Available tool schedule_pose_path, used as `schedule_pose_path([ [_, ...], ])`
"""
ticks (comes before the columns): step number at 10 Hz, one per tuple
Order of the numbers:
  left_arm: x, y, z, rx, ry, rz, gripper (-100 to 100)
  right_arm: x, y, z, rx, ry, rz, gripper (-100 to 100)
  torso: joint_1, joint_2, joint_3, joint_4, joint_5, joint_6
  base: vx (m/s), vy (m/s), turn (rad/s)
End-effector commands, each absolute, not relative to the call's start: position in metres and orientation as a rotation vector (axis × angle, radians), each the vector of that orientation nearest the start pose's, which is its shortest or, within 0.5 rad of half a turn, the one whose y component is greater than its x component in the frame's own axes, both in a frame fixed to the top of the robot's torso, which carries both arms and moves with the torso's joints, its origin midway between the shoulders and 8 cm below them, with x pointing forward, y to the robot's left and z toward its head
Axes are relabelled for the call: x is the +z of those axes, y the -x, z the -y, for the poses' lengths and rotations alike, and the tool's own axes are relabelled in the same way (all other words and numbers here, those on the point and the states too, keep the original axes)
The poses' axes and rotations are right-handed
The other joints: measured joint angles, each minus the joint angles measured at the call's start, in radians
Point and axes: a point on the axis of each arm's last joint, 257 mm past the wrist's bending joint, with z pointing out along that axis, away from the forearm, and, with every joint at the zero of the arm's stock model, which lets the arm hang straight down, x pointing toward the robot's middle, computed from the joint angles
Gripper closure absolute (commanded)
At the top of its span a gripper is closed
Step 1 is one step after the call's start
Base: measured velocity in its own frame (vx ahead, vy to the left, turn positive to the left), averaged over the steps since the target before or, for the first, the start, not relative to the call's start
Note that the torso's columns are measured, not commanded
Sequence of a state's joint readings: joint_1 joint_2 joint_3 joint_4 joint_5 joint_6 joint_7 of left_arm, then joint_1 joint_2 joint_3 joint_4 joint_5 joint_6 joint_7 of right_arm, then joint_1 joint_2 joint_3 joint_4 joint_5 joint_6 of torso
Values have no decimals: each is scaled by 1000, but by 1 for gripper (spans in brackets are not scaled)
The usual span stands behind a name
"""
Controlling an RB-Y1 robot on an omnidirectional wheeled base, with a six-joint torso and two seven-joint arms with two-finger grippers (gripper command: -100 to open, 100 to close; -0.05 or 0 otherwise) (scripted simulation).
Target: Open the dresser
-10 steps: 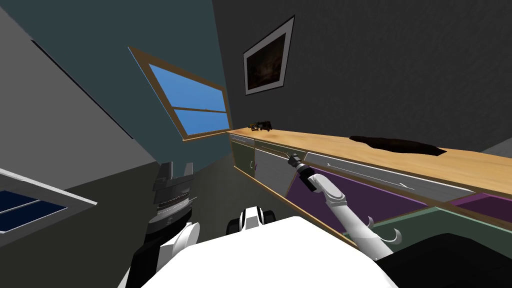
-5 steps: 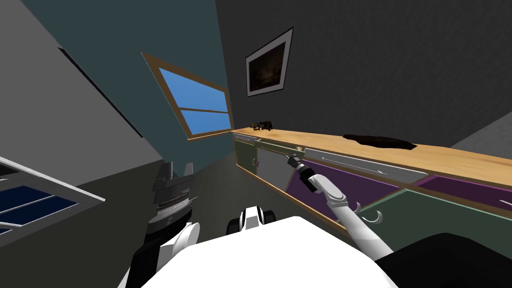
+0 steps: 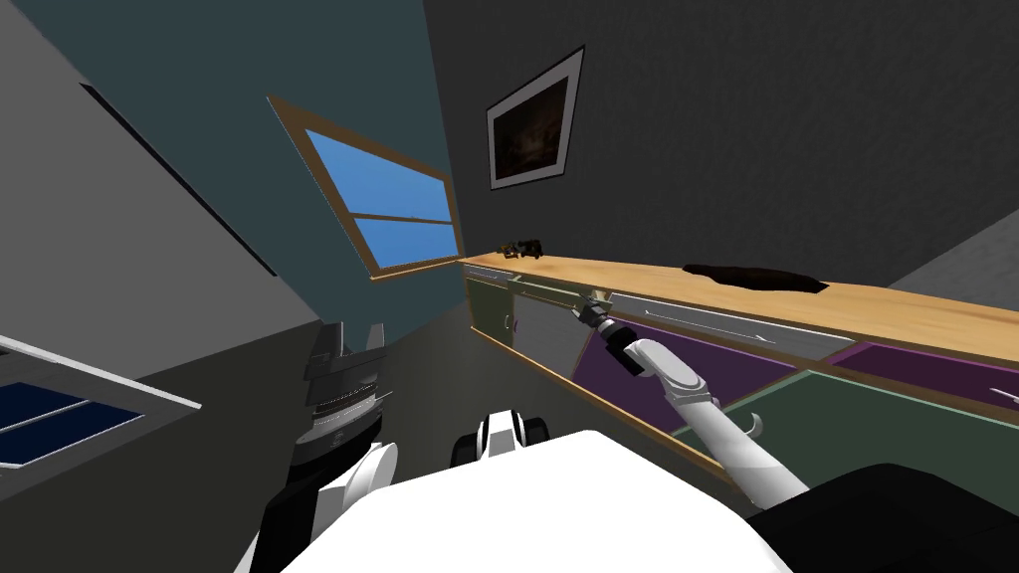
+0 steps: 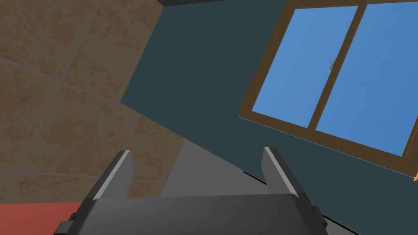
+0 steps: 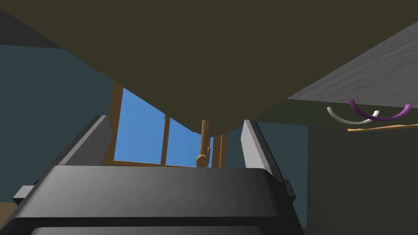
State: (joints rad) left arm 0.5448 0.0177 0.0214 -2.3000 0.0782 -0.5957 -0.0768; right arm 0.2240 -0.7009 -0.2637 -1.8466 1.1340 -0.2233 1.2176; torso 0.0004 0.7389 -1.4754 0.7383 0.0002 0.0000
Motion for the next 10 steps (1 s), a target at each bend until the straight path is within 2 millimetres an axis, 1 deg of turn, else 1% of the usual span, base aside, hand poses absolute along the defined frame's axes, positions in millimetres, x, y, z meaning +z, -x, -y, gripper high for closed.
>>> schedule_pose_path([
  [1, 38, -317, -295, -1257, 602, -542, 0, -64, -481, 427, -1141, 1183, -1052, -100, -1, 1, 0, 0, 0, 0, 2, 66, -31],
  [3, 38, -317, -295, -1257, 602, -542, 0, -50, -482, 434, -1136, 1187, -1046, -100, -1, -1, 0, 0, 0, 0, 7, 58, -30],
  [4, 38, -317, -295, -1257, 602, -542, 0, -55, -482, 430, -1138, 1188, -1049, -100, -1, -1, -1, 0, 0, 0, 0, 25, -12],
  [5, 38, -317, -295, -1257, 602, -543, 0, -55, -482, 431, -1135, 1187, -1051, 0, -1, 0, 0, 1, 0, 0, 0, 0, 0],
  [10, 38, -317, -295, -1257, 602, -543, 0, -56, -482, 431, -1135, 1188, -1053, 0, 0, 0, 0, 0, 0, 0, 0, 0, 0],
])
